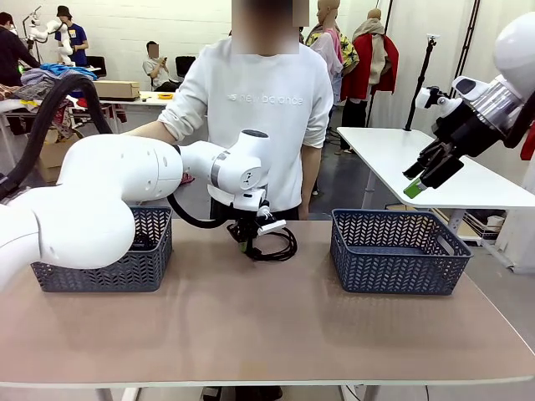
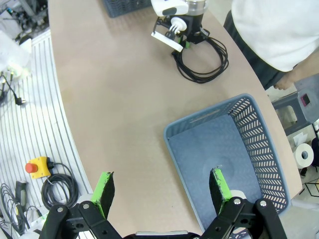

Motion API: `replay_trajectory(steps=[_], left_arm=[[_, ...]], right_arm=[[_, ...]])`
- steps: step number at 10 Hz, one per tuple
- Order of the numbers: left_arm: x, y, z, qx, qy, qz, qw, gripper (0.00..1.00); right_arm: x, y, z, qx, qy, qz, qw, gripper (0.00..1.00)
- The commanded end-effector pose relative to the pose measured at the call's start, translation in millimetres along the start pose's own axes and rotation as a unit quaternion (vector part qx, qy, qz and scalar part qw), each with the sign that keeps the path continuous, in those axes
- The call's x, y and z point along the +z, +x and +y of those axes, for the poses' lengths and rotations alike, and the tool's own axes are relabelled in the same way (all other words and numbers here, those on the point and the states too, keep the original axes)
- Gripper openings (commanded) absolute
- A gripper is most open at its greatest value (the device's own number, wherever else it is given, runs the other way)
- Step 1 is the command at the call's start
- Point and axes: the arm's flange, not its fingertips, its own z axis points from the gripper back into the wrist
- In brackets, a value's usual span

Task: Organize the cables according to human instructions.
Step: Pick up a bundle of cables and place it in the basket indicated by the human.

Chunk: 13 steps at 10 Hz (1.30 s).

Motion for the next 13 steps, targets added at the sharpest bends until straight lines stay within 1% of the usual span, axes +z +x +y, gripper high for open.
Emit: replay_trajectory(steps=[1,2,3,5,7,8,9,11,12,13], left_arm=[[3,-5,10,0.002,-0.009,-0.002,1.000,0.12],[-1,-5,11,0.003,-0.010,-0.006,1.000,0.04],[0,-5,11,0.003,-0.009,-0.005,1.000,0.00],[9,-3,8,0.003,-0.009,0.004,1.000,0.00],[31,0,-2,0.005,0.008,0.003,1.000,0.00],[44,3,-10,0.014,0.005,0.017,1.000,0.00],[60,7,-21,0.029,0.010,0.021,0.999,0.00],[92,9,-44,0.086,0.017,0.038,0.995,0.00],[110,9,-59,0.111,0.032,0.016,0.993,0.00],[128,9,-79,0.159,0.032,0.012,0.987,0.00]], right_arm=[[2,2,-1,0.000,-0.002,0.001,1.000,1.00],[2,2,-1,0.000,-0.002,0.001,1.000,1.00],[2,2,-1,0.000,-0.002,0.001,1.000,1.00],[2,2,-1,0.000,-0.002,0.001,1.000,1.00],[2,2,-1,0.000,-0.002,0.001,1.000,1.00],[2,2,-1,0.000,-0.002,0.001,1.000,1.00],[2,2,-1,0.000,-0.002,0.001,1.000,1.00],[2,2,-1,0.000,-0.002,0.001,1.000,1.00],[2,2,-1,0.000,-0.002,0.001,1.000,1.00],[2,2,-1,0.000,-0.002,0.001,1.000,1.00]])
